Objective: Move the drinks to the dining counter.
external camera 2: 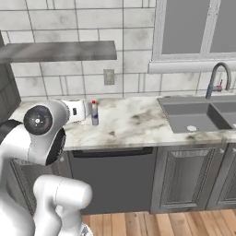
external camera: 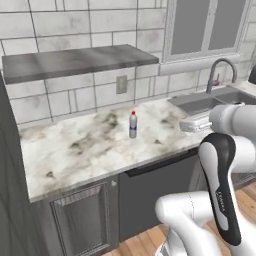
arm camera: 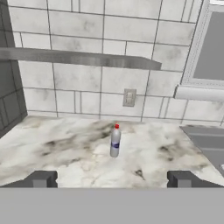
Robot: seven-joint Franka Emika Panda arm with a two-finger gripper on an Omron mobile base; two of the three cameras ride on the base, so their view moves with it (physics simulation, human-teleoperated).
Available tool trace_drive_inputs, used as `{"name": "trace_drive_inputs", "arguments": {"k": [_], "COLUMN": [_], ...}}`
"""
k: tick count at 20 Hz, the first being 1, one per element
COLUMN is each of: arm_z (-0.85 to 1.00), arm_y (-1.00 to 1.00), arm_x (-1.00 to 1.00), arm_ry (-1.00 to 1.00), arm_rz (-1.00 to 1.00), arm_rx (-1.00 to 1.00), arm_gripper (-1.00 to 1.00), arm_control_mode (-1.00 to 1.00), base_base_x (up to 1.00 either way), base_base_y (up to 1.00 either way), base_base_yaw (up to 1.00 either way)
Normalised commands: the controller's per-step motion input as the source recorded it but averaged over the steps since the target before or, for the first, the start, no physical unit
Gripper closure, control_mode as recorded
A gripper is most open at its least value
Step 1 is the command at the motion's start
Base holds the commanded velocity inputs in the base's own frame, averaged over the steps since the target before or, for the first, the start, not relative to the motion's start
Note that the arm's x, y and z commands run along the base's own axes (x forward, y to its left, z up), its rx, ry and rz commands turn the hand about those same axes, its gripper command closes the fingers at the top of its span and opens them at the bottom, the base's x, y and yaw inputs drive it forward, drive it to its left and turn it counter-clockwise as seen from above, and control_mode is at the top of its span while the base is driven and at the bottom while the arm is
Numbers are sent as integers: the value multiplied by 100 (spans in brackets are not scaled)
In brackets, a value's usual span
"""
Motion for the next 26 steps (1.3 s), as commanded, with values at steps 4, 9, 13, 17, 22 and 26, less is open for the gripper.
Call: {"name": "trace_drive_inputs", "arguments": {"k": [4, 9, 13, 17, 22, 26], "arm_z": [0, 0, 0, 0, -5, -22], "arm_y": [0, 0, 0, 0, 0, -1], "arm_x": [0, 0, 0, 0, 15, 50], "arm_ry": [0, 0, 0, 0, 8, 19], "arm_rz": [0, 0, 0, 0, 1, 1], "arm_rx": [0, 0, 0, 0, 0, 0], "arm_gripper": [-100, -100, -100, -100, -100, -100], "arm_control_mode": [100, 100, 100, 100, -100, -100], "base_base_x": [62, 52, 36, 14, 1, 0], "base_base_y": [21, 8, 0, 0, 0, 0], "base_base_yaw": [0, 0, 0, 2, 1, 0]}}
